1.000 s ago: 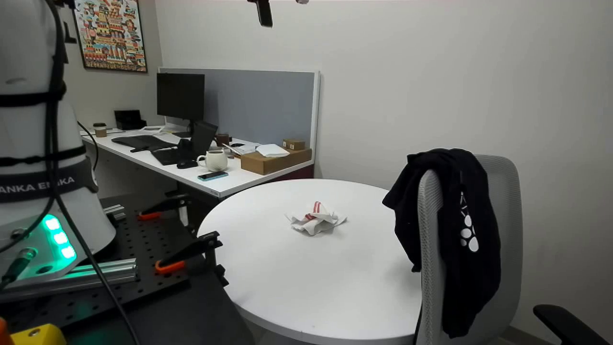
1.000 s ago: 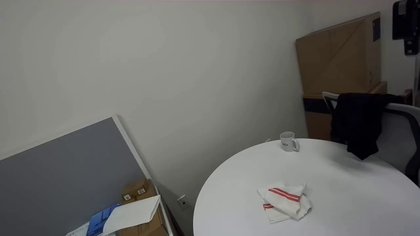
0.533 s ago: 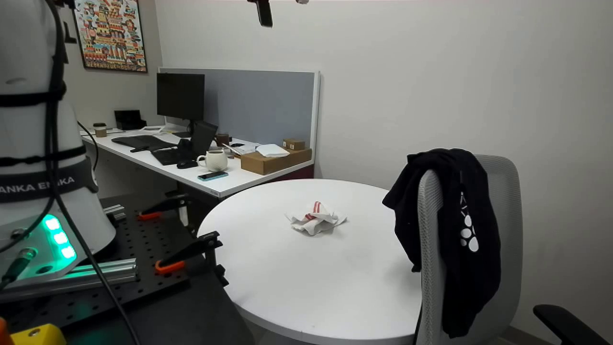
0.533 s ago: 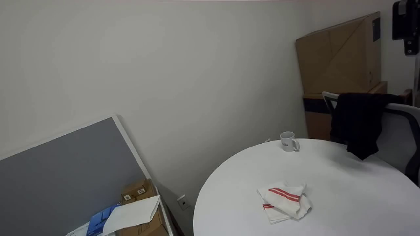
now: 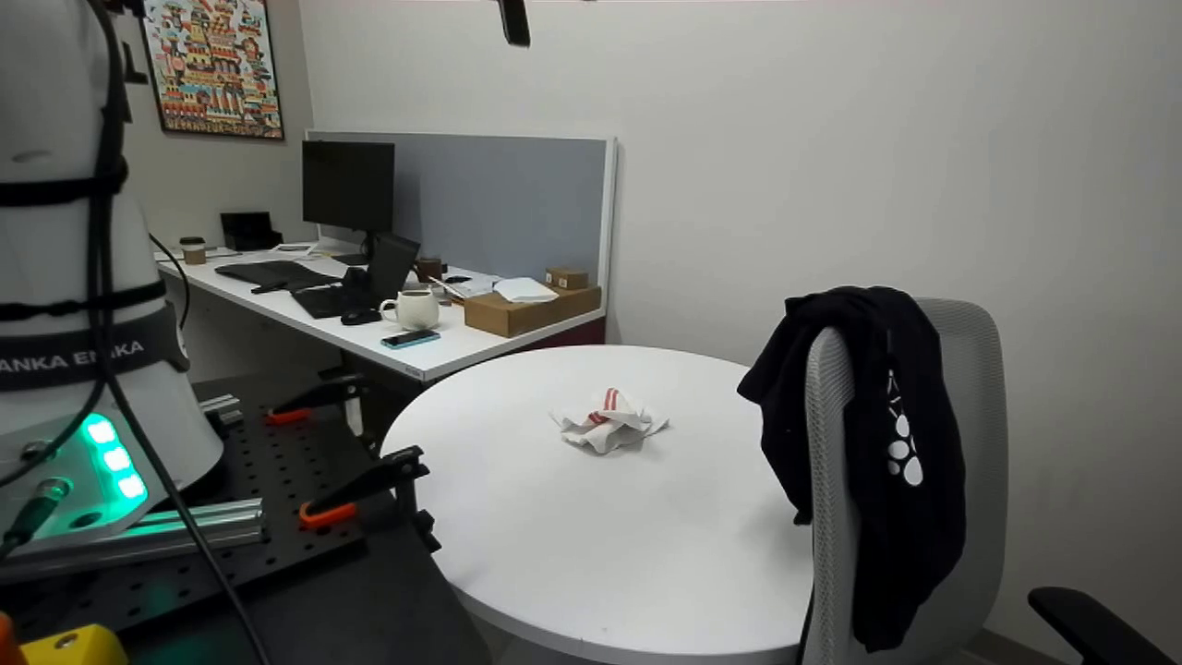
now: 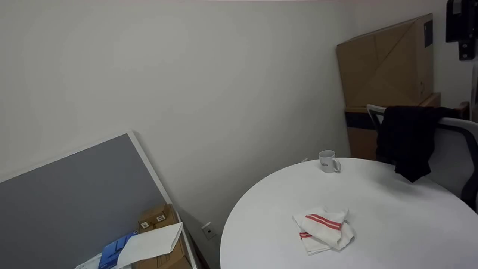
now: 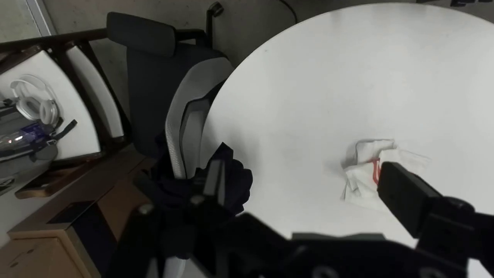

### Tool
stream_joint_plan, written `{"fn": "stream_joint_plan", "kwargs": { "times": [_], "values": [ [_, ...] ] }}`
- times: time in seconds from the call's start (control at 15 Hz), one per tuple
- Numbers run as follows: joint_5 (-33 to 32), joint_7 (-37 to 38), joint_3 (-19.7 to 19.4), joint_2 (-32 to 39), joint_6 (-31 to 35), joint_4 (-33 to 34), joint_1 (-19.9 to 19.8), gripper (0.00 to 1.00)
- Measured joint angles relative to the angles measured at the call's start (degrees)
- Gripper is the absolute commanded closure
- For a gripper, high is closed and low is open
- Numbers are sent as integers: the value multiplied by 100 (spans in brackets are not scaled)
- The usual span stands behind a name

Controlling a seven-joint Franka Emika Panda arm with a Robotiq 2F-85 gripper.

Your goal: Unfold the tea towel

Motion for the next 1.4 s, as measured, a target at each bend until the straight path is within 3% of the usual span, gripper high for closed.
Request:
{"fn": "stream_joint_plan", "kwargs": {
  "times": [0.53, 0.93, 1.4],
  "values": [
    [298, 13, -124, 674, 664, 871, 284, 0],
    [1001, 293, -121, 2097, 1036, 1625, 396, 0],
    [1186, 805, -124, 3624, 1534, 2382, 321, 0]
  ]
}}
